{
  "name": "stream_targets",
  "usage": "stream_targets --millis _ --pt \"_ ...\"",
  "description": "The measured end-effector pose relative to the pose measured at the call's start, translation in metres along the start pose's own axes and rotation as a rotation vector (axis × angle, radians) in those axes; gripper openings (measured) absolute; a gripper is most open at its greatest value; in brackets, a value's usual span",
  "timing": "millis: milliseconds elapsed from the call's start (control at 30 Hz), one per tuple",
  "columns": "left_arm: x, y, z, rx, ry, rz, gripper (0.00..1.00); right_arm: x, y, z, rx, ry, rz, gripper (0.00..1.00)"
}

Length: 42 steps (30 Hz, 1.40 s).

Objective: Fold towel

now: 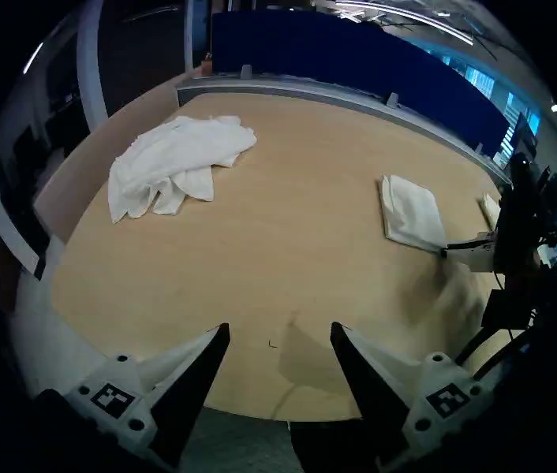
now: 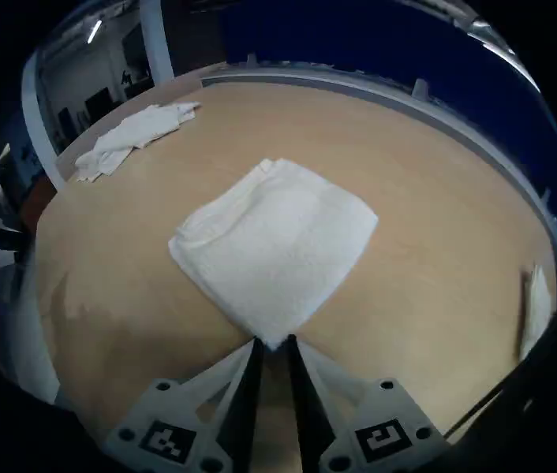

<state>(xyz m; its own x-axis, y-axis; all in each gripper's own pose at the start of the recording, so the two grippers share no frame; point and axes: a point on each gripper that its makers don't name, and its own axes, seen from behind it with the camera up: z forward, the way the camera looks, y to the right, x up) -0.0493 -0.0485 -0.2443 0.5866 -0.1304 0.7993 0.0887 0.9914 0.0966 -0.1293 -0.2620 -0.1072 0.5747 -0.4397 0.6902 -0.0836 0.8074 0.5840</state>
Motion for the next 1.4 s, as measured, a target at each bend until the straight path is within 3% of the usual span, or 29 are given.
stream_targets --millis 133,467,1033,1167,1400 --pt "0.001 0.0 0.001 -0.001 -0.001 0.0 0.95 0.001 0.002 -0.001 -0.011 0.005 -0.008 0.05" --pt "0.004 0.003 0.0 -0.004 0.001 0.001 0.95 0.021 0.007 -0.012 -0.008 0.053 -0.038 0.03" --pt "0.024 0.011 0.0 -0.017 0.041 0.005 0.95 0.175 0.008 -0.097 0.034 0.3 -0.173 0.03" --pt "0.028 0.014 -0.001 -0.02 0.049 0.006 0.95 0.192 0.01 -0.113 0.034 0.326 -0.193 0.03" --pt "0.031 0.02 -0.003 -0.027 0.053 0.009 0.95 0.199 0.018 -0.123 0.024 0.336 -0.194 0.03"
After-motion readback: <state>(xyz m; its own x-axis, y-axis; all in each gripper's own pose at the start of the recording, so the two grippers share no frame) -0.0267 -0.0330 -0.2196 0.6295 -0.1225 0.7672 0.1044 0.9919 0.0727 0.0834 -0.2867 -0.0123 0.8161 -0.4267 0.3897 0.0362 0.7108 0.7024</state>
